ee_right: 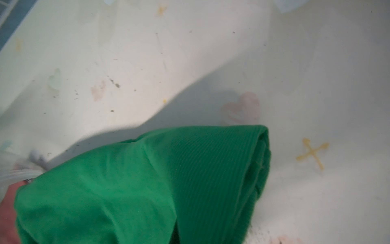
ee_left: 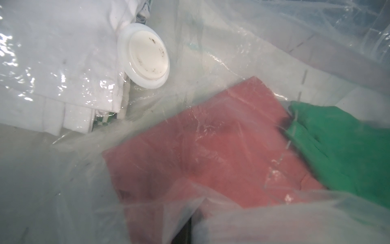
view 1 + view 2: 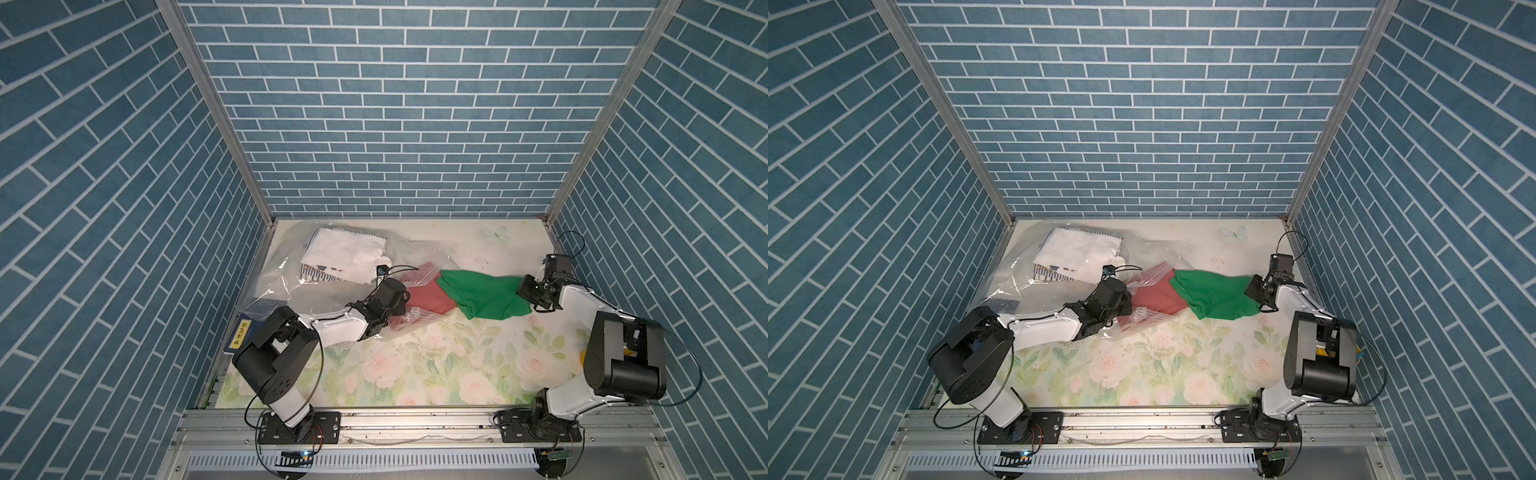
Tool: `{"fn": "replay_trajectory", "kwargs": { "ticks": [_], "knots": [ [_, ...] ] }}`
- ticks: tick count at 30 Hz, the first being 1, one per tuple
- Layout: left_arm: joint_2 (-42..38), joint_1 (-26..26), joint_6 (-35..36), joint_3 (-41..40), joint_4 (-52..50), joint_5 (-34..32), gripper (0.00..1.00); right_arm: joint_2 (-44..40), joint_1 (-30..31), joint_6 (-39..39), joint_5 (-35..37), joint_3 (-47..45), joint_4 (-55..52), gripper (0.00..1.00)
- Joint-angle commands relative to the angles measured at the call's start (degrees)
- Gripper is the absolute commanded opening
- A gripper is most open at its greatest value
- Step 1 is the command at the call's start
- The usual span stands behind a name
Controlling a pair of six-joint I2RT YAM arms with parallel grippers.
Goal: Take the tank top out of the vacuum bag
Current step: Take out the tank top from the vacuum bag, then move the tank top to the corner of the board.
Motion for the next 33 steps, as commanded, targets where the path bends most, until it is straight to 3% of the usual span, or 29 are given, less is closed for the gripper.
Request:
{"fn": "replay_trajectory", "kwargs": {
  "ticks": [1,2,6,8,12,16,19,22,28,33],
  "knots": [
    [-3.2,0.8,-0.1,-2.2,-0.6,-2.8,0.03,1.0,-3.0,-1.3,1.8,0.9,-0.2,0.0],
    [-3.6,1.0,-0.1,-2.5,-0.3,-2.6,0.03,1.2,-3.6,-1.8,1.6,0.8,-0.3,0.05],
    [-3.5,1.1,-0.3,-2.6,-0.3,-1.5,0.03,-1.7,-4.3,-2.7,5.0,0.1,-1.0,0.72],
    [-3.5,1.1,-0.5,-2.9,0.0,-1.2,0.03,-5.7,-4.2,-2.1,8.0,-0.4,-1.4,0.88],
    [-4.3,1.1,-0.8,-3.2,0.0,-1.5,0.03,-14.4,-3.9,1.0,11.6,-1.9,-3.8,0.93],
    [-5.6,1.0,-0.8,-3.7,1.0,-2.1,0.03,-20.9,-2.4,5.1,6.2,-6.1,-3.3,0.93],
    [-5.8,1.1,-0.6,-3.3,0.7,-2.7,0.03,-24.0,0.6,13.2,-2.5,-12.2,1.2,0.92],
    [-5.9,1.1,-0.3,-2.8,0.5,-2.5,0.03,-26.1,5.9,23.1,-5.6,-18.0,6.5,0.9],
    [-5.9,1.0,1.0,-2.9,0.5,-1.8,0.03,-30.7,14.4,41.4,-3.1,-28.4,15.2,0.88],
    [-6.3,1.0,1.8,-3.7,1.0,-1.1,0.03,-32.8,16.4,53.0,-1.6,-37.5,24.6,0.88]
  ]
}}
